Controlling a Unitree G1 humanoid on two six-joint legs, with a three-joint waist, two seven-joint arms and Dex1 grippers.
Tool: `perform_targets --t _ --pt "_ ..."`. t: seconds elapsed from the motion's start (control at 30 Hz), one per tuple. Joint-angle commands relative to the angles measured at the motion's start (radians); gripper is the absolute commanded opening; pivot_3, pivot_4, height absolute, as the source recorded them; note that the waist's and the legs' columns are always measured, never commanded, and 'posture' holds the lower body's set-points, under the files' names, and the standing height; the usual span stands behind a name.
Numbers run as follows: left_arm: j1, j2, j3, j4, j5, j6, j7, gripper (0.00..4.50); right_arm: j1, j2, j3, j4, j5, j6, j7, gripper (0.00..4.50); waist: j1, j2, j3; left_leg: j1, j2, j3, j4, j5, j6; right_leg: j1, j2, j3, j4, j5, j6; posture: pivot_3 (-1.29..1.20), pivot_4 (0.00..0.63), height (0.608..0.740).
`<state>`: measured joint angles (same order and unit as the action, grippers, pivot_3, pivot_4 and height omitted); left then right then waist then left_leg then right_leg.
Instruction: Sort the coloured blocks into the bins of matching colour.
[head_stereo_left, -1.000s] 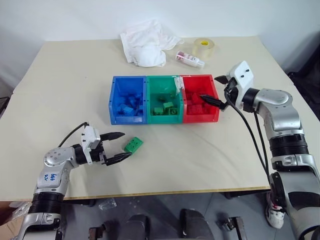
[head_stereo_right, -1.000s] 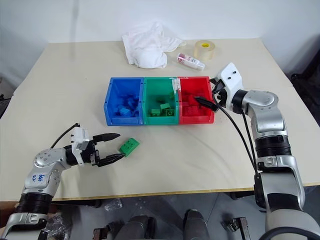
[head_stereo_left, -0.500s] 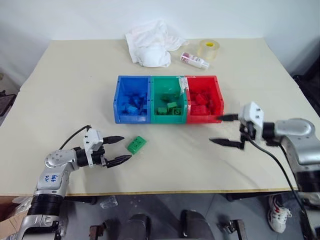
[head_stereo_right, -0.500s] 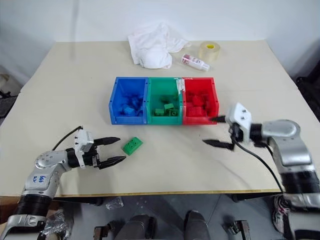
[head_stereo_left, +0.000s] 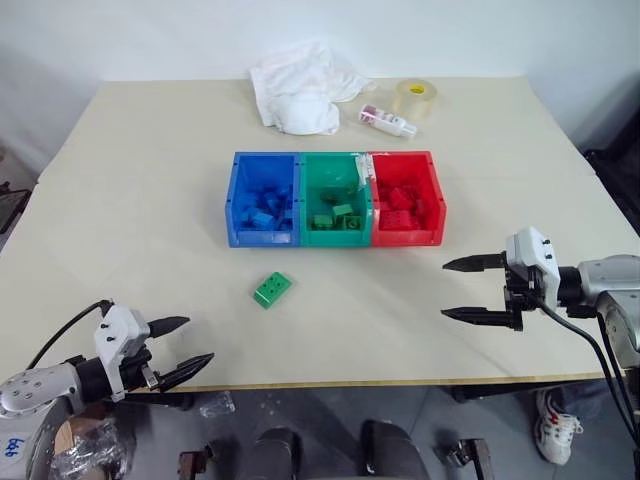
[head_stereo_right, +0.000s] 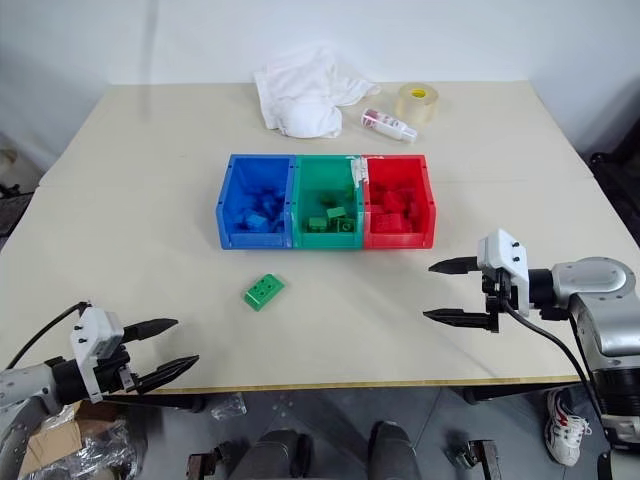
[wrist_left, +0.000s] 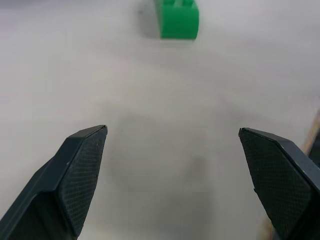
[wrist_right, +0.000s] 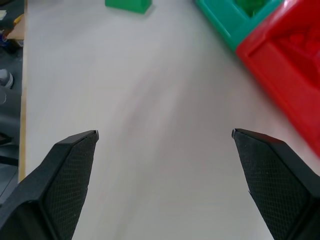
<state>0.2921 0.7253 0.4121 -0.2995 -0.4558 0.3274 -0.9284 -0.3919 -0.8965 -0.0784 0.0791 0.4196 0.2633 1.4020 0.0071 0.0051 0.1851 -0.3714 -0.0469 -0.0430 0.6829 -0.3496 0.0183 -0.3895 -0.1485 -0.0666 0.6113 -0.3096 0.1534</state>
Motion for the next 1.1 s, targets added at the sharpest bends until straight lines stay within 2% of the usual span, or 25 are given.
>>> perform_targets --t 0.03,0.17,0.3,0.57,0.6,0.67,0.87,0.9,1.1 --pt "-0.068 -0.018 -0.049 -0.03 -0.001 0.005 0.039 4.5 -0.045 0.026 0.017 -0.007 0.008 0.0 -0.008 4.48 0.011 0.0 0.0 0.0 0.0 0.0 0.0 0.0 0.0 0.0 0.0 0.0 0.0 0.0 0.0 0.0 0.15 0.74" --pt "-0.216 -0.051 -0.167 0.02 0.042 -0.012 0.063 4.5 -0.061 0.044 0.027 -0.02 0.005 0.006 -0.027 4.48 0.02 0.0 0.0 0.0 -0.001 0.0 0.001 0.0 0.0 -0.001 0.0 -0.001 0.001 0.0 0.0 0.0 0.15 0.74" --pt "-0.388 -0.129 -0.314 0.133 0.105 -0.045 0.078 4.5 -0.046 0.057 0.02 -0.055 0.014 0.02 -0.06 4.48 0.016 0.0 0.0 0.0 -0.003 0.0 0.0 0.0 0.0 -0.002 0.0 -0.002 0.008 0.0 0.0 0.0 0.15 0.74" --pt "-0.579 -0.216 -0.455 0.359 0.195 -0.095 0.069 4.5 0.008 0.063 -0.009 -0.117 0.028 0.042 -0.113 4.48 0.015 0.0 0.0 0.0 -0.002 0.001 0.001 0.0 0.0 -0.002 0.001 -0.002 0.01 0.0 0.0 0.0 0.15 0.74" --pt "-0.588 -0.22 -0.461 0.379 0.214 -0.114 0.082 4.1 0.012 0.065 -0.011 -0.123 0.031 0.043 -0.12 4.5 0.015 0.0 0.0 0.0 -0.002 0.001 0.001 0.0 0.0 -0.002 0.001 -0.002 0.01 0.0 0.0 0.0 0.15 0.74" --pt "-0.597 -0.226 -0.462 0.402 0.241 -0.138 0.108 3.62 0.018 0.068 -0.014 -0.13 0.034 0.043 -0.133 4.5 0.016 0.0 0.0 0.0 -0.002 0.001 0.001 0.001 0.0 -0.002 0.001 -0.002 0.01 0.0 0.0 0.0 0.15 0.74" --pt "-0.606 -0.211 -0.492 0.374 0.239 -0.052 0.081 1.62 0.036 0.072 -0.021 -0.144 0.04 0.039 -0.162 4.5 0.018 0.0 0.0 0.0 -0.003 0.001 0.001 0.001 0.001 -0.001 0.0 -0.002 0.01 0.0 0.0 0.0 0.15 0.74" --pt "-0.607 -0.207 -0.494 0.368 0.238 -0.047 0.077 1.47 0.041 0.073 -0.023 -0.146 0.041 0.037 -0.167 4.5 0.017 0.0 0.0 0.0 -0.003 0.0 0.001 0.001 0.001 -0.001 0.0 -0.002 0.01 0.0 0.001 0.0 0.15 0.74" --pt "-0.671 -0.22 -0.505 0.31 0.209 0.004 0.06 1.48 0.07 0.075 -0.036 -0.169 0.055 0.037 -0.185 4.5 0.019 0.0 0.0 0.0 -0.003 0.0 0.002 0.001 0.001 -0.001 0.0 -0.002 0.01 0.0 0.001 0.0 0.15 0.74"
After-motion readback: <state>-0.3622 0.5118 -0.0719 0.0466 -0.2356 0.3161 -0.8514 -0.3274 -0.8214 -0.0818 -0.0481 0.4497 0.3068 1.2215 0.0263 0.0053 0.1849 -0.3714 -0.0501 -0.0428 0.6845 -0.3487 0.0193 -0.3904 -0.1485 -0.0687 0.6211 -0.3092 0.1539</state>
